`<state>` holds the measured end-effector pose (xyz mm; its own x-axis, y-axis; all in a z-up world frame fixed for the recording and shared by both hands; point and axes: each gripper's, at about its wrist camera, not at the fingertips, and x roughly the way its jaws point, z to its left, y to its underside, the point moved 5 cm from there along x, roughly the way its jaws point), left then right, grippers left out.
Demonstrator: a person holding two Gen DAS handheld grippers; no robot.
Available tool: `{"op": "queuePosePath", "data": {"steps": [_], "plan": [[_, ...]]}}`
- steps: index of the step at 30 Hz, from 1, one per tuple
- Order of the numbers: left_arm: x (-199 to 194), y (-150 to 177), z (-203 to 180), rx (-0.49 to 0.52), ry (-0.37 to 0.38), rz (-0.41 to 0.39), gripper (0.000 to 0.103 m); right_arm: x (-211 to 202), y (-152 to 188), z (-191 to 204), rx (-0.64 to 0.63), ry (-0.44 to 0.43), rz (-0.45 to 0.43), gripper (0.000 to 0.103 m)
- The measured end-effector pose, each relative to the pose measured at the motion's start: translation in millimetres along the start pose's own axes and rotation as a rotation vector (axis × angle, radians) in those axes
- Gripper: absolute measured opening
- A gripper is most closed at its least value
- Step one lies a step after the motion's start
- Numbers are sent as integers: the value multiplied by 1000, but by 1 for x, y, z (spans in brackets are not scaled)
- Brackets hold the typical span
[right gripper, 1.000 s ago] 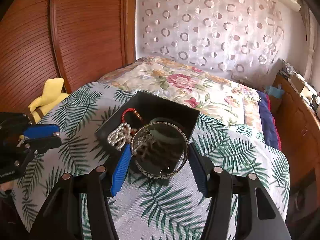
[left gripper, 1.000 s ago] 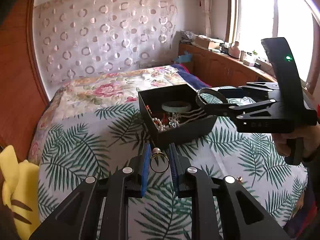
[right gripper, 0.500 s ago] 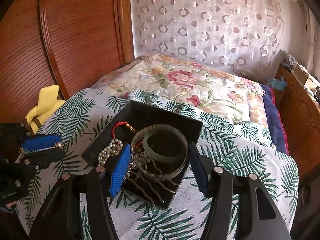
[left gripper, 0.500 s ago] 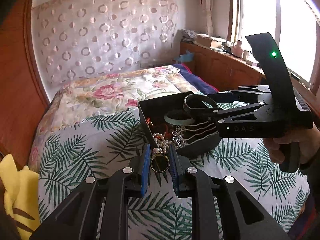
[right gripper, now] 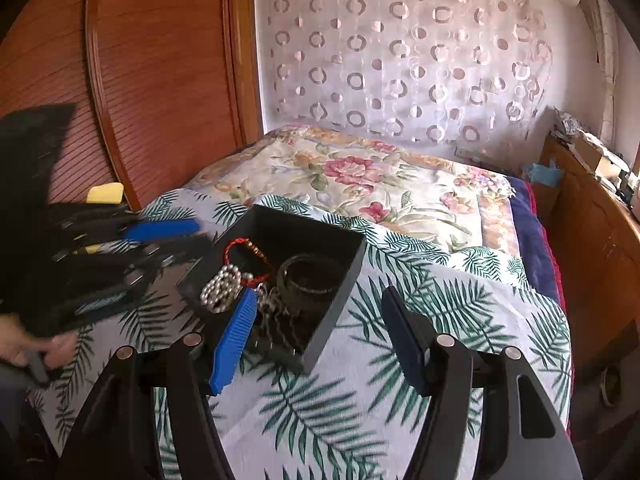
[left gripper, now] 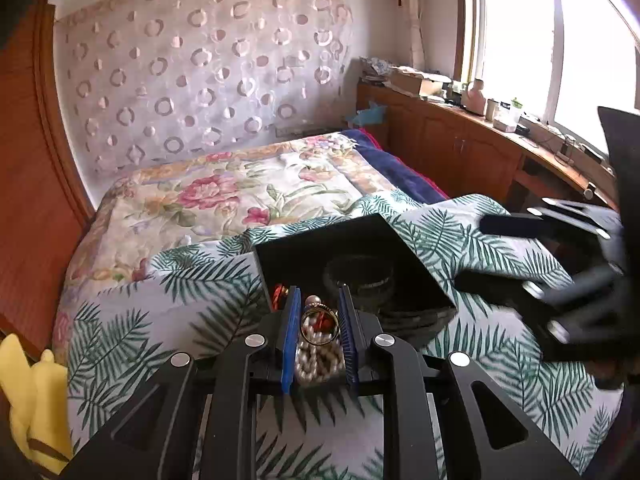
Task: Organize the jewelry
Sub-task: 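Move the left gripper to the green jeweled brooch while the right gripper moves to the gold flower stud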
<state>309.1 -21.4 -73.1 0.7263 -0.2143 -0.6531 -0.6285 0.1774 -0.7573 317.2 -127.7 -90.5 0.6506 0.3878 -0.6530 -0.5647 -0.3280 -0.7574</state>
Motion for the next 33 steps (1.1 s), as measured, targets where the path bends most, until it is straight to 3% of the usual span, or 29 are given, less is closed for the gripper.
{"op": "queuePosePath", "data": {"steps": [4, 5, 6, 7, 16, 21, 30, 33], "plan": [[12, -9, -1, -4, -9, 4, 21, -15, 12, -1, 3, -7, -9, 67], [13, -11, 0, -2, -17, 2, 28, -19, 16, 0, 0, -10, -12, 67], [11, -12, 0, -6, -25, -9, 50, -23, 20, 1, -1, -11, -14, 67], [8, -10, 1, -10, -24, -20, 63, -26, 24, 2, -1, -15, -16, 67], [-21, 16, -5, -6, -24, -48, 91, -50, 76, 13, 22, -64, -3, 67], [-38, 44, -15, 23, -46, -62, 95, -56, 110, 28, 14, -74, 34, 67], [-62, 106, -28, 9, 33, -2, 95, -69, 159, 49, -8, -60, 65, 67], [-68, 121, -39, 22, 59, 9, 95, -73, 168, 46, 2, -43, 71, 60]]}}
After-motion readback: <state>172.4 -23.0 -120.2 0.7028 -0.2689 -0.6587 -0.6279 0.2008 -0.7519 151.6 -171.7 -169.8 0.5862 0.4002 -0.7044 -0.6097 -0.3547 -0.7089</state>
